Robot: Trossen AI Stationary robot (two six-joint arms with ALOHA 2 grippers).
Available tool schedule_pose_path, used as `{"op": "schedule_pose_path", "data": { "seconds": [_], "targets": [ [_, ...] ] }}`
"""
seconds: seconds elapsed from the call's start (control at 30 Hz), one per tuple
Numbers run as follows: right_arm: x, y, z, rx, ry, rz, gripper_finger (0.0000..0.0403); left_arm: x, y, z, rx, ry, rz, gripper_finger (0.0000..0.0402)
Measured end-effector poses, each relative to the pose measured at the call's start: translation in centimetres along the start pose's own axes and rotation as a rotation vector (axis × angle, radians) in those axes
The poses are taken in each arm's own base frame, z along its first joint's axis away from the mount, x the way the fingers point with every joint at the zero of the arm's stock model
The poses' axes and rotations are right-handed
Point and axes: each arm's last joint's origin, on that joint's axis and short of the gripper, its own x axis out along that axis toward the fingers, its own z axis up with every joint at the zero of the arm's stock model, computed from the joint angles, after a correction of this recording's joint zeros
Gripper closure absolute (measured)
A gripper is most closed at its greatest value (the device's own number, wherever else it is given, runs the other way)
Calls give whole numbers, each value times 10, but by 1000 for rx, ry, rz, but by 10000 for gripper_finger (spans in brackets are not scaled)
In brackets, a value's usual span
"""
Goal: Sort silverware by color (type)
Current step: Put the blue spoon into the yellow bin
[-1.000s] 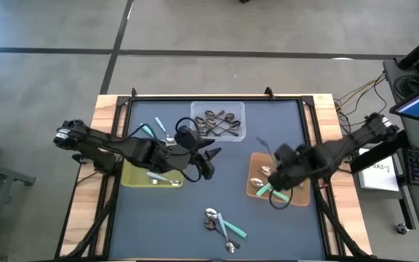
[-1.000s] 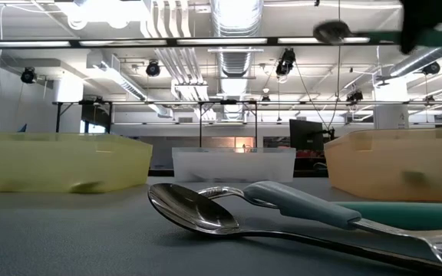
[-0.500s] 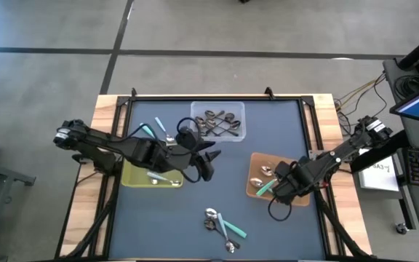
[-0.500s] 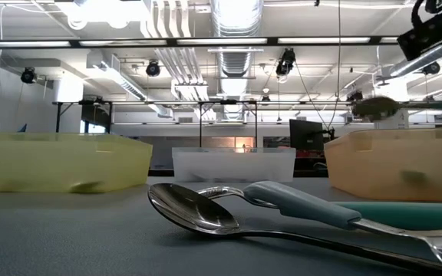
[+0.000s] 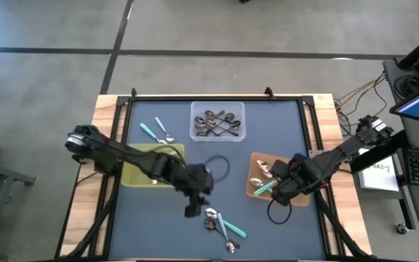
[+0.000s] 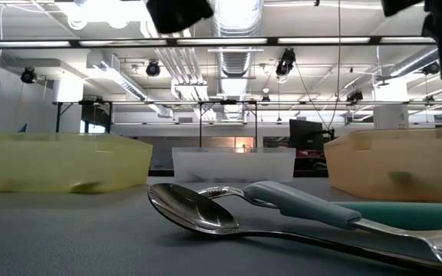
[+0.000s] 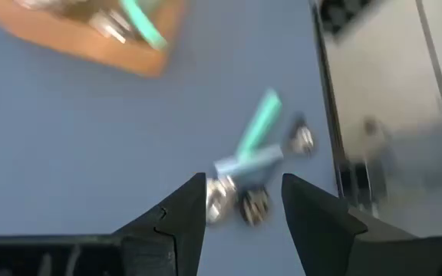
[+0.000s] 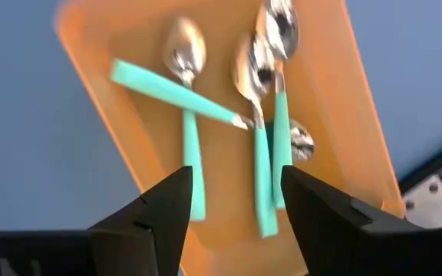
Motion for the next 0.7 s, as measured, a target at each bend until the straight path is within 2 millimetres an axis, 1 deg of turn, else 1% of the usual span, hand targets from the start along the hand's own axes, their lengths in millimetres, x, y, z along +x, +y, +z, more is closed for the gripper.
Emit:
{"op": "schedule_pose_path", "data": {
  "seconds": [0.1,0.23,0.3,0.4,0.5,0.57,0.7],
  "targets": [
    [-9,2,4,-18,-44,19,214,27,-4,-10,67,105,-69,249],
    [-16,3,6,-40,-72,35,218,63,-11,-25,92,213,-138,249],
    [-17,4,6,-46,-74,39,220,78,-16,-33,101,252,-162,249],
    [-16,4,6,-46,-75,40,221,95,-24,-40,121,276,-170,249],
    [-16,5,7,-44,-82,50,220,110,-31,-37,183,268,-172,249],
    [-16,6,8,-32,-93,58,221,118,-34,-31,243,244,-157,249],
    [-16,6,8,9,-93,59,223,135,-39,-20,406,247,-154,249]
  ]
}}
